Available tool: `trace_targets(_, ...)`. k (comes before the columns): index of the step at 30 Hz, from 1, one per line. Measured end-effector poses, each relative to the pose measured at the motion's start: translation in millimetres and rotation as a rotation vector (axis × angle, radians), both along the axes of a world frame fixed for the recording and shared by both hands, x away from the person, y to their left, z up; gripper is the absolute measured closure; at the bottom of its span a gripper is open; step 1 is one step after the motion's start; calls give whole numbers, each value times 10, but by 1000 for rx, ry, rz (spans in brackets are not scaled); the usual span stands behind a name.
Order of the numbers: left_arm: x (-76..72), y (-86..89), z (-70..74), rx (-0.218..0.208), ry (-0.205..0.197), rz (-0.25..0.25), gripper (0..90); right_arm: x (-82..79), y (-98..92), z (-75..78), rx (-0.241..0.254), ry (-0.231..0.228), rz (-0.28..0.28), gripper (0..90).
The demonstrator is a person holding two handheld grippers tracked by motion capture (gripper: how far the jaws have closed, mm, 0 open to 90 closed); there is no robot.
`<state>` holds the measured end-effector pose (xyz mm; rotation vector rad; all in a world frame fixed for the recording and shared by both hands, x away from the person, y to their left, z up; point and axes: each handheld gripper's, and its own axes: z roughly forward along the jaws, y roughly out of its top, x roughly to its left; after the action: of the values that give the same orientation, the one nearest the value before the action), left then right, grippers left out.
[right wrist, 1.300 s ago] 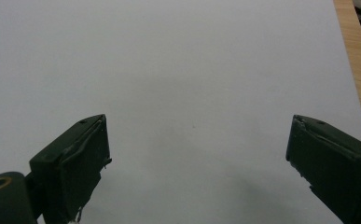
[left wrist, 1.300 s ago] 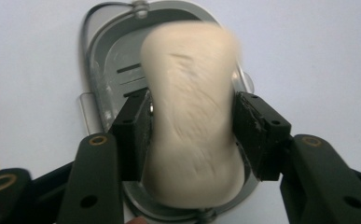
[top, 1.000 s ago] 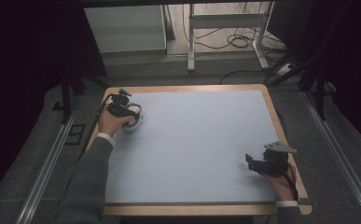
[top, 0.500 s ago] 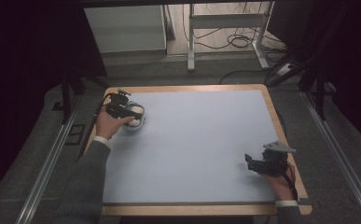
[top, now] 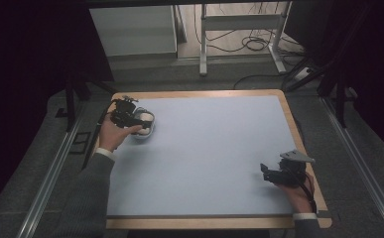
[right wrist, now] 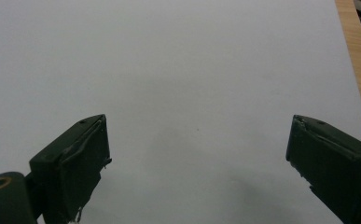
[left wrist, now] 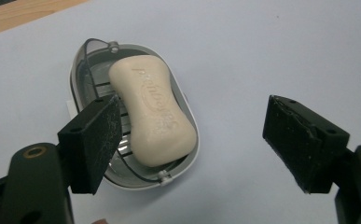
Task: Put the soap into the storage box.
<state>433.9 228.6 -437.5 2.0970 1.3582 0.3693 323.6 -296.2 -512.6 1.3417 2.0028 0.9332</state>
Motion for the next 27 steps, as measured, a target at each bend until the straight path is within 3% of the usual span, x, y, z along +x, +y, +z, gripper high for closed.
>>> trace_targets(3,-70,-2,7,-5,-6,-13,204,0,-2,0,1,2,0,58)
trace_targets(6,-198,-12,5,-17,-44,-28,211,-1,0,1,0,1,2,58)
trace_targets(14,-453,-40,-90,-34,-64,-85,217,-3,-3,2,-1,2,0,58)
trace_targets(19,-651,-82,-170,-46,-65,-141,219,-1,5,-4,-3,2,3,58)
trace_targets(27,-861,-117,-316,-79,-50,-162,216,-5,6,-1,-5,1,1,58)
